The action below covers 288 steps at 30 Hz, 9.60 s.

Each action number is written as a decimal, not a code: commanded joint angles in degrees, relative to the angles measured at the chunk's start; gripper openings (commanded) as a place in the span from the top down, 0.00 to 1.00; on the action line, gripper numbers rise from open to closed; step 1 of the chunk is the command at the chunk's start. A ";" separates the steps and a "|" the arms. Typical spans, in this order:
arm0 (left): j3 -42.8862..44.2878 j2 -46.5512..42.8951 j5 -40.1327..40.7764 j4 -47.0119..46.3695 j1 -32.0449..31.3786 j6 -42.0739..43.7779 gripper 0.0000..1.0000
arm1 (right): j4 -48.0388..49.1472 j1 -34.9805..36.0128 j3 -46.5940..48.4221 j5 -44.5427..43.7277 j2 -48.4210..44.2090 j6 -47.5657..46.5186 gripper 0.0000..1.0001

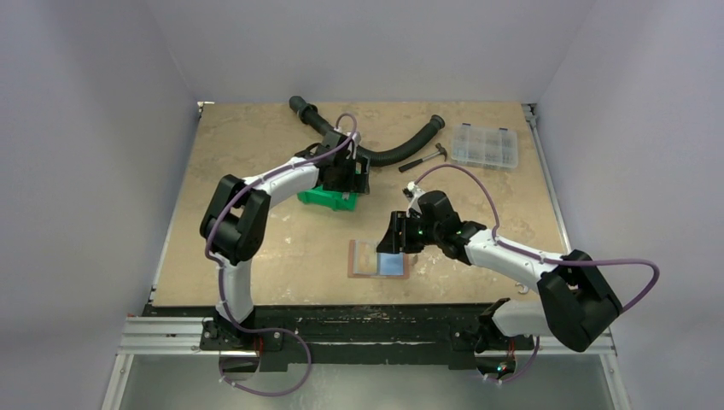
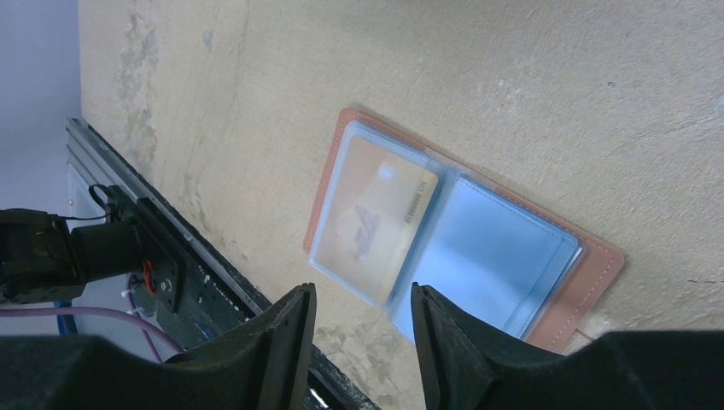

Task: Put the credit cards into the card holder
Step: Pick up the credit card from the storage box, then insert the credit card into the card holder.

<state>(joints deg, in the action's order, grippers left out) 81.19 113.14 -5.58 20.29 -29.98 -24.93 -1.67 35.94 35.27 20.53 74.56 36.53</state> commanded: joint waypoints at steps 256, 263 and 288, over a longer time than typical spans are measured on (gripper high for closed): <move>-48.13 -25.63 -4.18 -22.58 -12.86 -18.67 0.98 | 14.85 8.80 1.01 -4.34 16.50 -1.89 0.47; -47.87 -26.04 -3.83 -21.40 -12.82 -18.26 0.98 | 11.20 7.15 -0.36 -5.56 12.93 -2.70 0.44; -48.10 -27.37 -4.86 -21.96 -13.01 -19.77 0.98 | 6.68 17.24 5.36 -15.11 12.68 -1.44 0.44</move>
<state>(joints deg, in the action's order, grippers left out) 33.54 84.75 -9.80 -2.04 -42.19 -43.94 -0.56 51.22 39.53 1.23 85.95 33.95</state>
